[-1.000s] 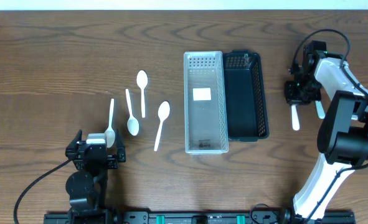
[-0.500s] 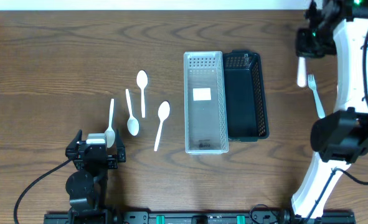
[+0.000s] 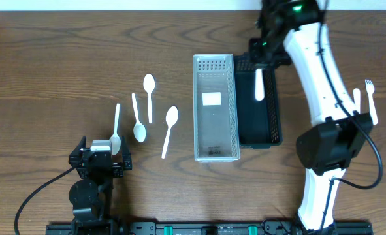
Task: Pack container
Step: 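Carry the spoon left and drop it into the black tray, then return the right gripper over the white fork on the right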
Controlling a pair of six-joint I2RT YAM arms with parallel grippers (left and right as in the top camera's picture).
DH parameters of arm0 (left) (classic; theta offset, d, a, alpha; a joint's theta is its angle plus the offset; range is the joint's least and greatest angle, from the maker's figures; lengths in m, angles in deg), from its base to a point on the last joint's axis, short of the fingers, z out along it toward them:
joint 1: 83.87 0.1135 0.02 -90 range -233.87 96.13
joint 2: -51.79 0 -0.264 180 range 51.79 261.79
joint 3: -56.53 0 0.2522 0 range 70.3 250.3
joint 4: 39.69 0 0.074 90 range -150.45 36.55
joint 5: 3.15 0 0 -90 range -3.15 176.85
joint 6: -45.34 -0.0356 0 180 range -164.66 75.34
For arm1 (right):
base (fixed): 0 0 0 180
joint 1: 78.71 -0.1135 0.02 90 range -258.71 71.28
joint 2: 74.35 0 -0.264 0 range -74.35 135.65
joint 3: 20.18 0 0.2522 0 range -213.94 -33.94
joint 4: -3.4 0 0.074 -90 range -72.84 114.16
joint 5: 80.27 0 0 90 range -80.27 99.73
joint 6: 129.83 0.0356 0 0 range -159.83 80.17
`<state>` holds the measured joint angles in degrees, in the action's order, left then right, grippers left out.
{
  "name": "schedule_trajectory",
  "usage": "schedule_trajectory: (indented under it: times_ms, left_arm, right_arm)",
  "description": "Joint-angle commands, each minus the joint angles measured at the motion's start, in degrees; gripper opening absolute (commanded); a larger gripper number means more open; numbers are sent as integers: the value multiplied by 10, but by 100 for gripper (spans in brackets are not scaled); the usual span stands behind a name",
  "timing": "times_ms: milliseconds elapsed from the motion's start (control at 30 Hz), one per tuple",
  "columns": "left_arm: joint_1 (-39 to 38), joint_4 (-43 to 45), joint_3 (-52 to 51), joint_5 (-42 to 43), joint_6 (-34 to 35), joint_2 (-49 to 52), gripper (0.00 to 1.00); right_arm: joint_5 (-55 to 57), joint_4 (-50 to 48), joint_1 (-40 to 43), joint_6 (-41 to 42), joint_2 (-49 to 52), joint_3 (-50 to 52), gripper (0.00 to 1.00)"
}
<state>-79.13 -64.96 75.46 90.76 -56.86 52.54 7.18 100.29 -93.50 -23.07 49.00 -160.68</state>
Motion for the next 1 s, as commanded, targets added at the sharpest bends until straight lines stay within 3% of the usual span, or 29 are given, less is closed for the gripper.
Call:
schedule_trajectory:
  times_ms: [0,100,233,267,400,567,700,800,967]
  left_arm:
    - [2,-4,-15,2,3,-1,98]
    - [2,-4,-15,2,3,-1,98]
    - [2,-4,-15,2,3,-1,98]
    - [2,-4,-15,2,3,-1,98]
    - [2,-4,-15,1,3,-1,98]
    - [2,-4,-15,2,3,-1,98]
    - [2,-4,-15,2,3,-1,98]
    - [2,-4,-15,2,3,-1,98]
    - [2,-4,-15,2,3,-1,98]
  right_arm:
    - [27,-20,-8,46,-3,52,1]
    - [27,-42,-6,51,-3,97,2]
    - [28,-53,-3,50,-3,130,18]
    - [27,-54,-2,47,-3,133,24]
    - [27,-56,-6,22,-3,133,70]
    - [25,-47,4,-6,-3,121,97]
    - [25,1,54,-56,-3,70,99]
    - [25,36,112,-148,-3,34,99]
    - [28,32,209,-248,-2,44,99]
